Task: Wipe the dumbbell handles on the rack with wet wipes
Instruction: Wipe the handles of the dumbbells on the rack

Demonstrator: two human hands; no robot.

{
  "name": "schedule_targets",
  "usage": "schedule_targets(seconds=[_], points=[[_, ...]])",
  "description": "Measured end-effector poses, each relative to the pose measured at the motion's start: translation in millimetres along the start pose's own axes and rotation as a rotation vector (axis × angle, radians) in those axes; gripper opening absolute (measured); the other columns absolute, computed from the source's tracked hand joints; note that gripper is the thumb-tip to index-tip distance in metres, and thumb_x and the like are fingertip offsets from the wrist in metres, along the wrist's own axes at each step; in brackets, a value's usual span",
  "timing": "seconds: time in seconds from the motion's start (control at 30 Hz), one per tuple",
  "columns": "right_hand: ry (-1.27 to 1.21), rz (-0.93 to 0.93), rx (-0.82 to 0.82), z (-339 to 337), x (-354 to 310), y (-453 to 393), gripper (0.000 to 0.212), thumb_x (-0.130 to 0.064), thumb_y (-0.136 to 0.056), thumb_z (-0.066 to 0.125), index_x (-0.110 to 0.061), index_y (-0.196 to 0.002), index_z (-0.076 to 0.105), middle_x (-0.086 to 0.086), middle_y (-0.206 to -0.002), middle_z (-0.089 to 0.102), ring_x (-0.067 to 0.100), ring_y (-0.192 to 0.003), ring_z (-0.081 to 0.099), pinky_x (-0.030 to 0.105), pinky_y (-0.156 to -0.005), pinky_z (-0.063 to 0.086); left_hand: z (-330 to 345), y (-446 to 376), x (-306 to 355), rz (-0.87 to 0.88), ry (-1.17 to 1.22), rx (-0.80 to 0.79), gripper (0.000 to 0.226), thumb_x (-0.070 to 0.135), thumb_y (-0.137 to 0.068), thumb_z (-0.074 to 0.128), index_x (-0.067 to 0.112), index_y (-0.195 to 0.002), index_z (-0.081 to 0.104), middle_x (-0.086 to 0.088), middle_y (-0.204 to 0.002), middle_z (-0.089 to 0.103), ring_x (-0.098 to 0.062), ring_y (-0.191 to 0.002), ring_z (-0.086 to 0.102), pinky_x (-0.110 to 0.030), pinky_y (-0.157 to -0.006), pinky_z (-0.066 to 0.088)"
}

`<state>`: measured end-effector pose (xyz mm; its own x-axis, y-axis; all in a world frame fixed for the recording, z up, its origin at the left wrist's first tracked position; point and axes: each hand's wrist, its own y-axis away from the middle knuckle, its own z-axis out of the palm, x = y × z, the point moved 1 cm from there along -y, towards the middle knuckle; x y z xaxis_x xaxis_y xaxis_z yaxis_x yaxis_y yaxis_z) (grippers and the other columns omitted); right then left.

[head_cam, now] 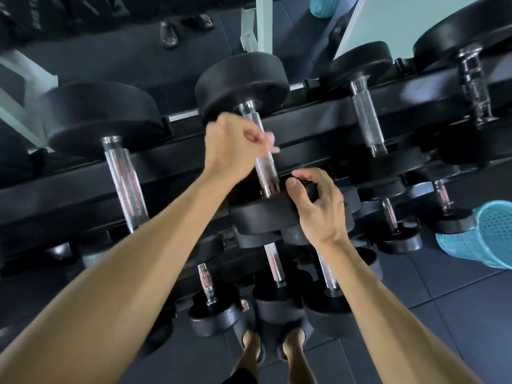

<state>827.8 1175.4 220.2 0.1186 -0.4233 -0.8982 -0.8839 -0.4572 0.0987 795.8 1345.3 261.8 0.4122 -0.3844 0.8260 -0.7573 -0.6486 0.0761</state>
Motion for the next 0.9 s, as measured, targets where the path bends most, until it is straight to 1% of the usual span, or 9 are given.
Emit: schedule_targets(seconds=[0.07, 0.17, 0.2, 0.3, 0.4, 0.53, 0.67, 0.8, 0.9], points=[[-0.008, 0.015, 0.002, 0, 1, 0, 0.046, -0.064, -0.073, 0.048, -0.03, -0.099, 0.064, -0.014, -0.104, 0.065, 0.005, -0.102, 0.058, 0.028, -0.092, 0.046, -2, -3, 1, 0.06, 0.013, 0.056, 0.013, 0.018, -0.083, 0.08, 0.011, -0.072, 0.076, 0.013, -0.057, 0.068, 0.008, -0.06, 0.065, -0.028, -0.074, 0.059], [-0.007, 0.001, 0.011, 0, 1, 0, 0.045, -0.064, -0.074, 0.047, -0.03, -0.098, 0.064, -0.014, -0.103, 0.065, 0.006, -0.101, 0.059, 0.03, -0.09, 0.047, 4, 21, -3, 0.072, -0.068, -0.197, 0.003, 0.02, -0.081, 0.082, 0.019, -0.079, 0.079, 0.015, -0.064, 0.07, 0.014, -0.058, 0.061, -0.008, -0.065, 0.05], [-0.002, -0.01, 0.02, 0, 1, 0, 0.045, -0.064, -0.075, 0.048, -0.029, -0.097, 0.066, -0.014, -0.101, 0.066, 0.007, -0.1, 0.059, 0.03, -0.09, 0.048, 5, 28, -5, 0.067, -0.103, -0.274, 0.005, 0.024, -0.079, 0.083, 0.025, -0.082, 0.08, 0.013, -0.07, 0.072, 0.012, -0.061, 0.062, -0.007, -0.062, 0.047], [0.0, -0.031, 0.032, 1, 0, 0, 0.045, -0.062, -0.076, 0.048, -0.027, -0.097, 0.067, -0.015, -0.098, 0.064, 0.007, -0.099, 0.06, 0.031, -0.09, 0.048, -2, 28, -16, 0.075, -0.177, -0.441, 0.016, 0.026, -0.082, 0.08, 0.037, -0.094, 0.077, 0.013, -0.082, 0.071, 0.001, -0.076, 0.066, -0.018, -0.071, 0.053], [0.0, -0.037, 0.039, 1, 2, -1, 0.045, -0.063, -0.077, 0.048, -0.027, -0.097, 0.066, -0.014, -0.099, 0.064, 0.008, -0.1, 0.059, 0.031, -0.091, 0.047, -6, 18, -22, 0.189, -0.287, -0.497, 0.019, 0.012, -0.088, 0.075, 0.022, -0.103, 0.079, 0.009, -0.083, 0.065, -0.006, -0.079, 0.064, -0.023, -0.079, 0.053], [-0.016, -0.038, 0.041, 1, 3, 1, 0.042, -0.064, -0.077, 0.049, -0.031, -0.098, 0.064, -0.015, -0.1, 0.063, 0.006, -0.101, 0.059, 0.03, -0.092, 0.047, -5, 16, -27, 0.431, -0.384, -0.409, 0.016, 0.008, -0.086, 0.075, 0.017, -0.098, 0.08, 0.011, -0.073, 0.054, -0.005, -0.066, 0.049, -0.03, -0.064, 0.044], [-0.039, -0.024, 0.049, 2, 4, 0, 0.045, -0.064, -0.076, 0.049, -0.028, -0.1, 0.064, -0.015, -0.102, 0.064, 0.006, -0.103, 0.059, 0.028, -0.092, 0.047, -3, 16, -27, 0.583, -0.412, -0.209, 0.007, 0.021, -0.085, 0.076, 0.023, -0.091, 0.079, 0.009, -0.078, 0.066, -0.009, -0.067, 0.058, -0.03, -0.064, 0.052], [-0.045, 0.001, 0.045, 3, 5, 1, 0.055, -0.065, -0.073, 0.048, -0.023, -0.105, 0.066, -0.014, -0.106, 0.065, 0.003, -0.105, 0.058, 0.018, -0.092, 0.042, -14, -8, -19, 0.412, -0.258, 0.18, 0.007, 0.024, -0.087, 0.073, 0.023, -0.09, 0.079, 0.02, -0.077, 0.066, 0.003, -0.065, 0.057, -0.024, -0.068, 0.054], [-0.04, 0.005, 0.044, 3, 5, 1, 0.055, -0.065, -0.073, 0.047, -0.025, -0.105, 0.066, -0.015, -0.106, 0.064, 0.003, -0.105, 0.057, 0.014, -0.09, 0.04, -5, 2, -14, 0.36, -0.194, 0.122, 0.01, 0.016, -0.087, 0.074, 0.02, -0.094, 0.08, 0.033, -0.071, 0.056, 0.005, -0.062, 0.057, -0.01, -0.059, 0.046]])
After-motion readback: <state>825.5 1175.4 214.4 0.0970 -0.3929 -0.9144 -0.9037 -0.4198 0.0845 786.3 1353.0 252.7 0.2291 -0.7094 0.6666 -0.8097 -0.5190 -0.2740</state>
